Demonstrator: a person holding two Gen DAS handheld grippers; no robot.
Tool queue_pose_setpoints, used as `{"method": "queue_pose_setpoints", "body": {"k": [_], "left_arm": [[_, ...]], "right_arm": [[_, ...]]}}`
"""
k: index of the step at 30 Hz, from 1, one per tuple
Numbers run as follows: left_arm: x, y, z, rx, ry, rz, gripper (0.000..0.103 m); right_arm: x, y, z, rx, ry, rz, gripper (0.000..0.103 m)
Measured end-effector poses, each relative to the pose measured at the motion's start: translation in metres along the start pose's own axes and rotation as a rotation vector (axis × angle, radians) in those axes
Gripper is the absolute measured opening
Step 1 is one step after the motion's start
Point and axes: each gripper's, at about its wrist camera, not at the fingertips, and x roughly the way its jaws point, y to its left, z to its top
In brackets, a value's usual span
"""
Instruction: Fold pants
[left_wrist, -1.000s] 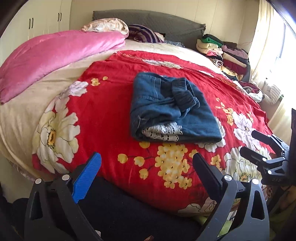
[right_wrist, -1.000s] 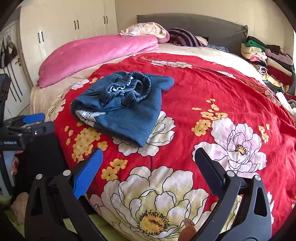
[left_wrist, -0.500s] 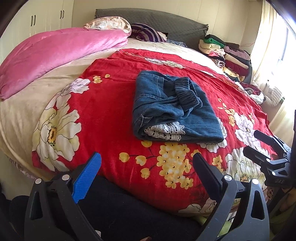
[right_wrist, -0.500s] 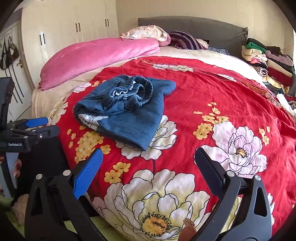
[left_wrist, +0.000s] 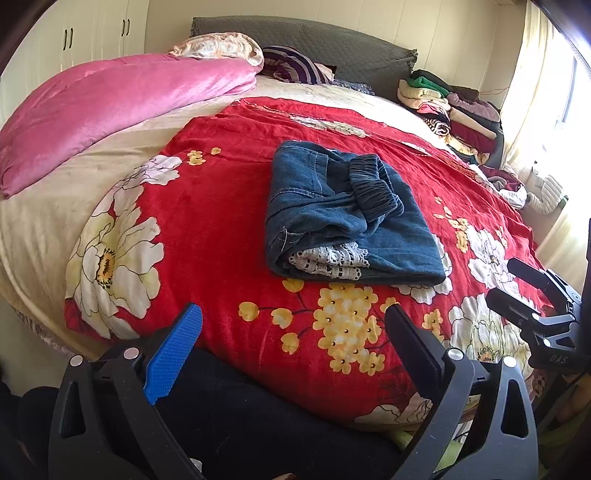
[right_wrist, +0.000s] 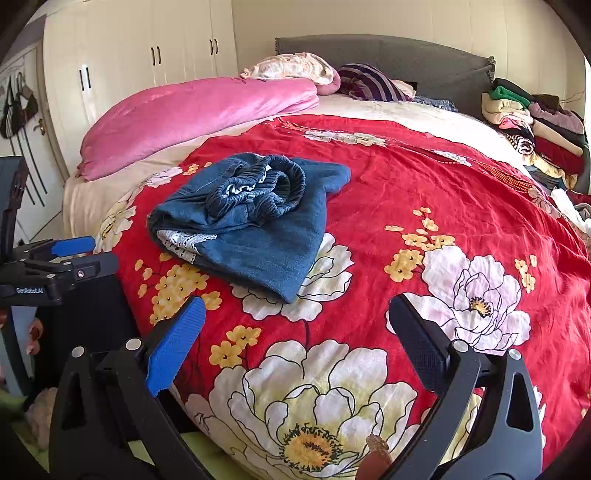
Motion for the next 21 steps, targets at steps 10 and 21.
{"method": "queue_pose_setpoints", "body": {"k": [10,21], "left_arm": [[-0.0006,0.0010,0.0001,-0.002,0.002,0.003,0.099],[-0.0039,0.0022,0.0007,-0.001,0.003,0.005,0.099]], "right_arm": [[-0.0001,-0.0004,0.0004,0.000,0.000,-0.002,0.094],[-0.0008,0.0013,0.0033,-0.003,-0.007,-0.011,0.094]]}}
